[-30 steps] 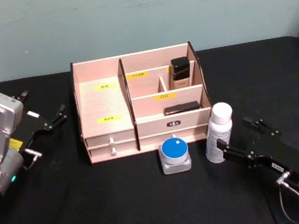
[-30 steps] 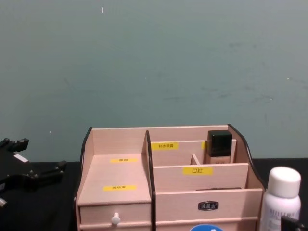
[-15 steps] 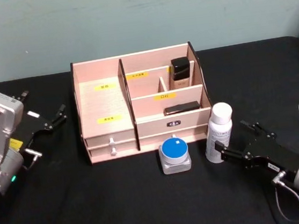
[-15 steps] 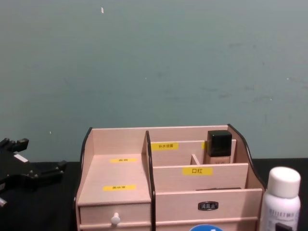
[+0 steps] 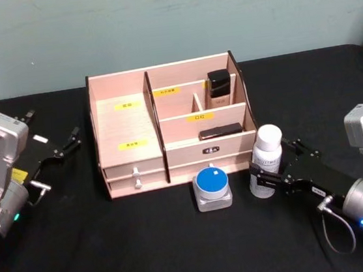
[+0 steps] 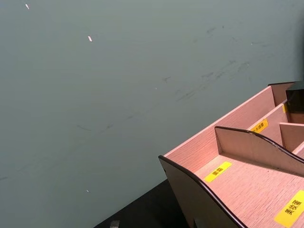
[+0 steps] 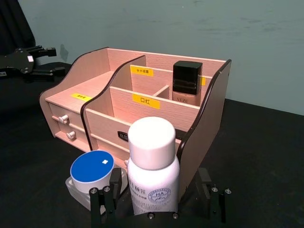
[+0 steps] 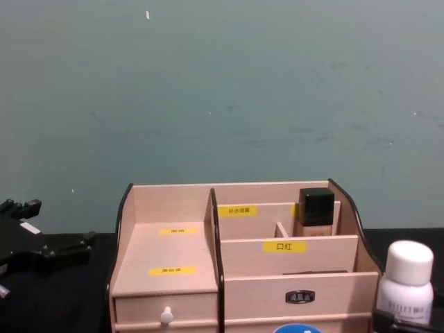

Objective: Pick up the facial cleanser and watermelon frost from the table and place them into the tiered storage box.

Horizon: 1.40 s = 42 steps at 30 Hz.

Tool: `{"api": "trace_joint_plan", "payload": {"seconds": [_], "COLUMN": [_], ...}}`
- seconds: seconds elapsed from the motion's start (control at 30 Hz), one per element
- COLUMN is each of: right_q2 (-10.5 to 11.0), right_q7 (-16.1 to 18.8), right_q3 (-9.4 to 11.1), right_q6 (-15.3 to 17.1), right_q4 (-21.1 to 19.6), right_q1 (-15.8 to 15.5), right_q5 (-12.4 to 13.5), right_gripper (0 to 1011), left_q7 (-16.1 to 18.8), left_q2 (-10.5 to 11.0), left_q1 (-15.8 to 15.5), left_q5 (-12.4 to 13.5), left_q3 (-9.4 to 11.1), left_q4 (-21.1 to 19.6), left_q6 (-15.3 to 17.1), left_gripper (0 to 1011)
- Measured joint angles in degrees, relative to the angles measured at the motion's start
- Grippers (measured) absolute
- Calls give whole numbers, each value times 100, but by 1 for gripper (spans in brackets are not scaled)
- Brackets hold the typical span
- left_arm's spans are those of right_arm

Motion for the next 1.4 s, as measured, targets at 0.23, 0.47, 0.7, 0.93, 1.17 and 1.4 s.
{"api": "trace_joint_plan", "payload": {"seconds": [0.23, 0.47, 0.7, 0.93, 1.17, 1.4], "right_q2": [-76, -130, -153, -151, -147, -144], "right_q7": [83, 128, 159, 155, 150, 147], "right_q3": [-66, -105, -126, -122, -118, -113], "right_q6": [-18, -63, -90, -89, -89, -87], "right_q4": [205, 335, 382, 377, 366, 363], "right_q1": [190, 307, 355, 346, 339, 336], "right_q5": [-47, -78, -86, -86, -86, -85], "right_gripper": [1002, 1002, 1002, 998, 850, 624], "left_q7": [0, 0, 0, 0, 0, 0], "left_q2": [0, 0, 0, 0, 0, 0], "left_q1": [0, 0, 0, 0, 0, 0], "left_q5": [0, 0, 0, 0, 0, 0], "left_q3": [0, 0, 0, 0, 0, 0], "left_q4": [0, 0, 0, 0, 0, 0], "left_q6": [0, 0, 0, 0, 0, 0], "left_gripper": [1010, 1009, 1010, 1010, 1010, 1009]}}
